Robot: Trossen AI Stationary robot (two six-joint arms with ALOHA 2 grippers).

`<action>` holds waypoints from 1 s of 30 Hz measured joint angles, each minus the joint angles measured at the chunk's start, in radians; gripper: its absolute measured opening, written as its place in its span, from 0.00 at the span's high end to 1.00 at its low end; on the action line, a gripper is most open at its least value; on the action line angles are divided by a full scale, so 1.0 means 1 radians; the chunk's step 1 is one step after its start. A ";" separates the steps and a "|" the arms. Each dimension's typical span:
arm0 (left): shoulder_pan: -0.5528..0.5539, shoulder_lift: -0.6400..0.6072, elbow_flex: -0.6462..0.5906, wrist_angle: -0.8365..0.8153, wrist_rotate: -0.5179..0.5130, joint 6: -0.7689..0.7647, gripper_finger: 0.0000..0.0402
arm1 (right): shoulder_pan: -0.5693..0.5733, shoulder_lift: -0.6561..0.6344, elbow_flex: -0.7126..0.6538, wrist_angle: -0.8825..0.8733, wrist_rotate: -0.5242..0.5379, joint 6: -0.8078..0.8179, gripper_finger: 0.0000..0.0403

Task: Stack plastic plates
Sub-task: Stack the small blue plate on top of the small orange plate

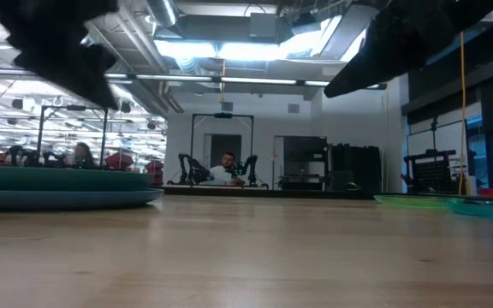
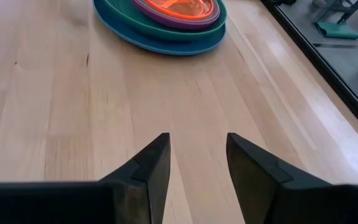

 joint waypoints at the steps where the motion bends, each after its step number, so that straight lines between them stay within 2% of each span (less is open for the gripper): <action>1: 0.000 0.000 -0.012 0.079 0.000 0.037 0.69 | 0.000 0.000 0.000 -0.004 0.000 0.000 0.63; 6: -0.003 0.010 -0.122 0.526 -0.001 0.214 0.69 | 0.000 0.000 0.000 -0.005 -0.020 0.005 0.63; 9: -0.002 0.042 -0.203 0.787 0.027 0.311 0.69 | 0.001 0.000 0.000 -0.006 -0.089 0.024 0.63; 11: -0.002 0.065 -0.233 0.884 0.051 0.318 0.69 | 0.001 0.000 0.001 -0.027 -0.157 0.071 0.63; 17: -0.002 0.109 -0.243 0.908 0.052 0.310 0.69 | 0.005 0.000 0.001 -0.259 -0.343 0.327 0.63; 25: 0.012 0.119 -0.243 0.909 0.009 0.307 0.69 | 0.087 0.000 0.001 -0.698 -0.360 0.840 0.63; 30: 0.028 0.119 -0.243 0.908 0.002 0.303 0.69 | 0.139 0.000 0.001 -0.873 -0.365 1.046 0.63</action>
